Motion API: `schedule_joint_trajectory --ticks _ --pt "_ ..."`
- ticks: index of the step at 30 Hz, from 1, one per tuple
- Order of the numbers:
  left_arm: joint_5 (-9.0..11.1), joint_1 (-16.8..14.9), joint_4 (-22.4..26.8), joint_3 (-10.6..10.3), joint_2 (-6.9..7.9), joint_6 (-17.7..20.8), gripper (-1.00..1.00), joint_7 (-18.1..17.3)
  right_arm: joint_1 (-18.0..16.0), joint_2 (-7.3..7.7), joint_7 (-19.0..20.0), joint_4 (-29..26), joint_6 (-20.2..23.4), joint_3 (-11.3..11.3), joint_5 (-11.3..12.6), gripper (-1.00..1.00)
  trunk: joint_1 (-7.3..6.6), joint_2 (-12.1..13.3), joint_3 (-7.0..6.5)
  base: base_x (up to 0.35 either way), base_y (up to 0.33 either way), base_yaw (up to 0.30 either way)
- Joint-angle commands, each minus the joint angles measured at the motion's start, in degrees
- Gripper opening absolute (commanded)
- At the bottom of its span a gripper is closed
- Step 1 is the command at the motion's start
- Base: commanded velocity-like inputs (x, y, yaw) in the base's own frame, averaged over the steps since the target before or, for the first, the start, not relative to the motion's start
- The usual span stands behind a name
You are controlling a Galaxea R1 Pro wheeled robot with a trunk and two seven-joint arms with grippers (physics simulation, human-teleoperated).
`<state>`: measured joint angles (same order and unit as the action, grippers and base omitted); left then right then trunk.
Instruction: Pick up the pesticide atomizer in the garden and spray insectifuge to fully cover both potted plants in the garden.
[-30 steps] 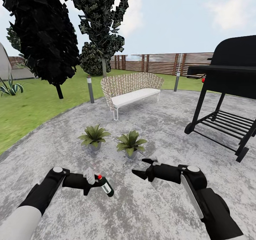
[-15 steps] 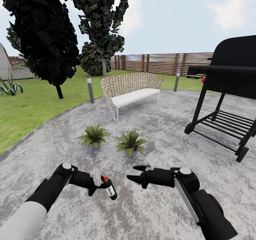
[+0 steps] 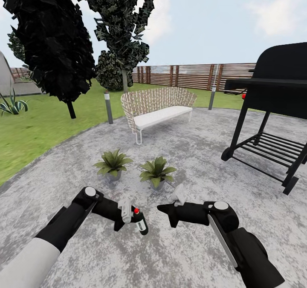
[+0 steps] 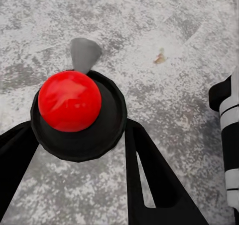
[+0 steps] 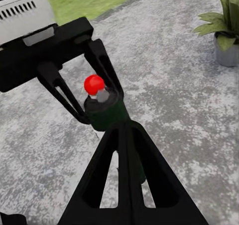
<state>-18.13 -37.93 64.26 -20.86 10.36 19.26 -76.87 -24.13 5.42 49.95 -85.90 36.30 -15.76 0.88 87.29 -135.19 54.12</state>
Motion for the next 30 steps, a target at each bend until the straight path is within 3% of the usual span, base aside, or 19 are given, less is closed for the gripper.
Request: schedule_joint_trajectory --ticks 1,2,3,6,13,17,22,30 --pt "-0.3 0.0 0.4 -1.1 0.06 0.6 -1.00 -0.2 0.0 0.03 0.1 -0.1 0.4 0.0 0.1 -1.00 -0.01 0.0 0.06 0.000 0.000 0.000" --pt "-0.4 0.0 0.6 -1.6 0.07 0.6 -1.00 -0.2 0.0 0.03 0.1 -0.1 0.4 -0.1 0.1 -1.00 -0.01 0.0 0.06 0.000 0.000 0.000" --pt "-1.4 0.0 1.0 -2.9 0.02 0.7 -1.00 -0.2 0.0 0.03 0.1 -0.1 0.4 -0.1 0.1 -1.00 -0.01 0.0 0.06 0.000 0.000 0.000" --pt "-4.9 0.0 2.2 -4.1 -0.38 1.2 -1.00 -0.3 0.0 0.03 0.1 0.0 0.4 -0.1 -0.2 -1.00 -0.01 0.0 0.06 0.000 0.000 0.000" --pt "-12.6 0.0 3.6 -4.5 -3.70 2.2 -1.00 -5.5 0.0 0.03 0.1 0.0 0.4 -0.1 -2.0 -1.00 -0.01 0.0 0.06 0.000 0.000 0.000" --pt "-16.9 0.0 3.9 -4.5 -5.66 2.3 -1.00 -6.6 0.0 0.03 0.1 0.0 0.4 -0.1 -2.1 -1.00 -0.01 0.0 0.06 0.000 0.000 0.000" --pt "-18.0 -0.6 4.0 -4.5 -6.68 2.3 -1.00 -6.7 0.0 0.10 0.1 0.0 0.4 -0.1 -2.2 -1.00 -0.01 0.0 0.06 0.000 0.000 0.000" --pt "-18.2 -1.9 3.9 -4.4 -6.93 2.3 -1.00 -6.8 0.0 0.12 0.1 0.1 0.4 -0.2 -2.1 -1.00 -0.01 0.0 0.06 0.000 0.000 0.000"
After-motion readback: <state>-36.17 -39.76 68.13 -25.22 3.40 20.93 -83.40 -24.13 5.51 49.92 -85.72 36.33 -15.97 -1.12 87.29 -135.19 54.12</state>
